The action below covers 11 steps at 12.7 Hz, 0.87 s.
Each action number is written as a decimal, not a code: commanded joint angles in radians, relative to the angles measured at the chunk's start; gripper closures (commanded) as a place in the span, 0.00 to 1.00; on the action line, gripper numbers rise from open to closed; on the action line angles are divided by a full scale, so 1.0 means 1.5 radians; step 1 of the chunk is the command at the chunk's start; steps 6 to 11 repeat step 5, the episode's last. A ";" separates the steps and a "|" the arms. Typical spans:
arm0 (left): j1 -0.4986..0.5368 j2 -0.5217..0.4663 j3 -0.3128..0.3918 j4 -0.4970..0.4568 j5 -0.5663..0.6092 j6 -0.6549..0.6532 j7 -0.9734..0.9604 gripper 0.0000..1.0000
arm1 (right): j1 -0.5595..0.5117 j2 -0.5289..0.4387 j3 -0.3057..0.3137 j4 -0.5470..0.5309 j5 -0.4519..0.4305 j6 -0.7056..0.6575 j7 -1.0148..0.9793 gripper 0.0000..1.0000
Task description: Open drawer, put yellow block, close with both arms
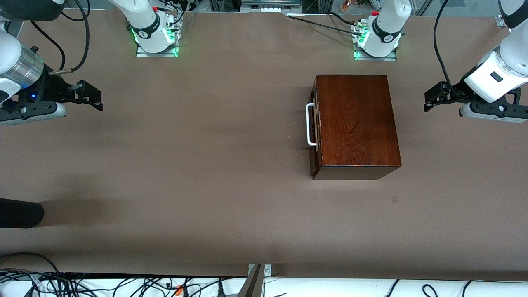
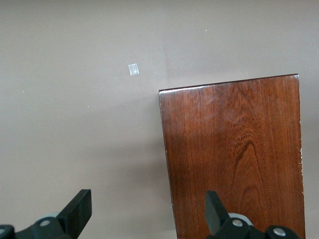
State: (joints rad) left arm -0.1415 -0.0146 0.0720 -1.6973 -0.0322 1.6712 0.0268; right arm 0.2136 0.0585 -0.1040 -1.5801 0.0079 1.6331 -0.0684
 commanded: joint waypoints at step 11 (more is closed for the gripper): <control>0.001 -0.002 0.002 0.010 0.010 -0.015 -0.003 0.00 | 0.001 0.000 -0.002 0.007 0.009 -0.007 0.010 0.00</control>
